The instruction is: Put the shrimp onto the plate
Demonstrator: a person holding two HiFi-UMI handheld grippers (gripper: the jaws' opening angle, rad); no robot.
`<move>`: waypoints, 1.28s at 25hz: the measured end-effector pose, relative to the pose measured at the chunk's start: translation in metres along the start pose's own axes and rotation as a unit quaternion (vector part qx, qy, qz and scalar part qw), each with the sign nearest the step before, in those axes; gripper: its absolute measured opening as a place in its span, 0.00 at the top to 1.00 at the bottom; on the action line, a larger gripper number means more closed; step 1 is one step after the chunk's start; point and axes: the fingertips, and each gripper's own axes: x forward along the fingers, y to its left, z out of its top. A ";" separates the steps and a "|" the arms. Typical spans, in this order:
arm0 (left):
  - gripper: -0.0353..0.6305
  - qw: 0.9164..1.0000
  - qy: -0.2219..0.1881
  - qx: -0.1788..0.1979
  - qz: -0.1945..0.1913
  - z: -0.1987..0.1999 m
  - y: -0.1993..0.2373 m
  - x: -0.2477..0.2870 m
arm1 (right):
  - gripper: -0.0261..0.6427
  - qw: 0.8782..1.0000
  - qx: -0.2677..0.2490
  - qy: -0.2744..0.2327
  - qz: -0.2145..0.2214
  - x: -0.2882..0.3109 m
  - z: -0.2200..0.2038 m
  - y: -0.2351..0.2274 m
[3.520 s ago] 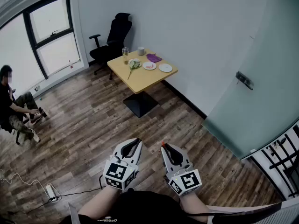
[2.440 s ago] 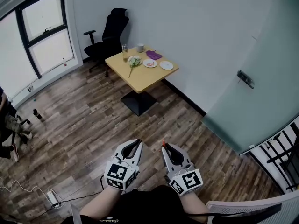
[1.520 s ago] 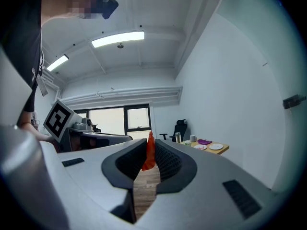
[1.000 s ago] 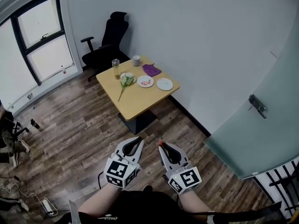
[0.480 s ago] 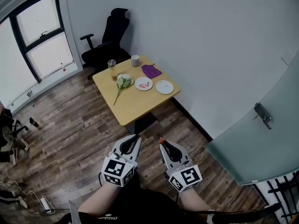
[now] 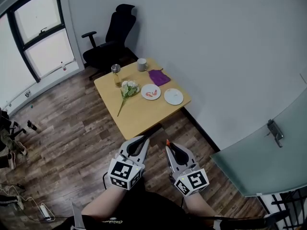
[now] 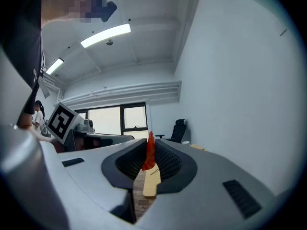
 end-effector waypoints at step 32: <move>0.91 1.000 -0.011 0.027 -0.011 0.066 0.171 0.181 | 0.88 0.999 -0.033 -0.023 0.008 0.237 0.058 -0.116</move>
